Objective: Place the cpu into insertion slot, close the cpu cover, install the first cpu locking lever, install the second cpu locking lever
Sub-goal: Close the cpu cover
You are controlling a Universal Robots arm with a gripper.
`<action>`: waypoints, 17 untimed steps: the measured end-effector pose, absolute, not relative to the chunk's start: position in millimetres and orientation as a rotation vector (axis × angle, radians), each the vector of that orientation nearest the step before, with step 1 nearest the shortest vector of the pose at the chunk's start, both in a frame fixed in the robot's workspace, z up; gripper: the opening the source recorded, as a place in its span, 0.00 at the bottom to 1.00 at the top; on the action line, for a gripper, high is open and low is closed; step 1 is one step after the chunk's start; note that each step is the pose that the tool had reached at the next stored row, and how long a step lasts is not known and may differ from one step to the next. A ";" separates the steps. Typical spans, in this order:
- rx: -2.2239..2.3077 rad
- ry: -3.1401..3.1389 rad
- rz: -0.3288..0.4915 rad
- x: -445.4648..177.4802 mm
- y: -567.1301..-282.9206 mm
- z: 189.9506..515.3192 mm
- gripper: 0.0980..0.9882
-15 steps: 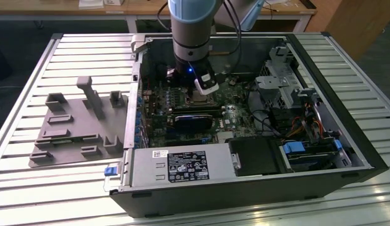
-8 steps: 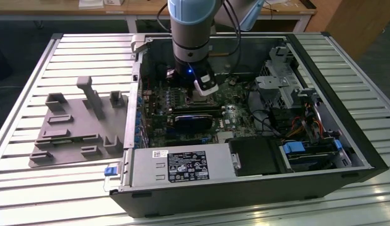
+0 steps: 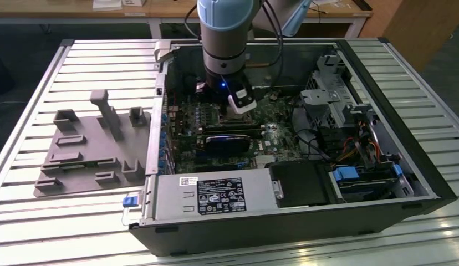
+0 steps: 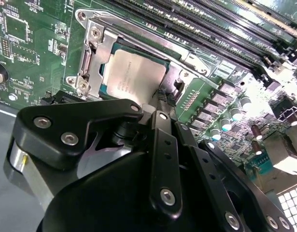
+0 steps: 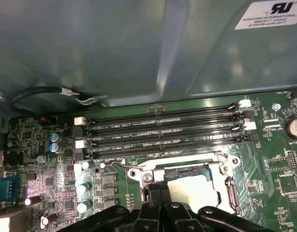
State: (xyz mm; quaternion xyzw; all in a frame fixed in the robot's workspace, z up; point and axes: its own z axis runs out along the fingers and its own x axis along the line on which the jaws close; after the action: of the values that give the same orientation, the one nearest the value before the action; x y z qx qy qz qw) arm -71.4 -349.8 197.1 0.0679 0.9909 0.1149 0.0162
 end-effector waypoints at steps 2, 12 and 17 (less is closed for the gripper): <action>0.211 3.081 0.360 -70.1 -349.6 196.6 0.00; 0.211 3.081 0.356 -60.2 -349.5 196.7 0.00; 0.211 3.081 0.352 -57.1 -349.2 197.8 0.00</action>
State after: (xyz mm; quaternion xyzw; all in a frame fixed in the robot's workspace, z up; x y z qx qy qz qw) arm -57.1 -349.2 197.8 0.0678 0.9911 0.1132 0.0165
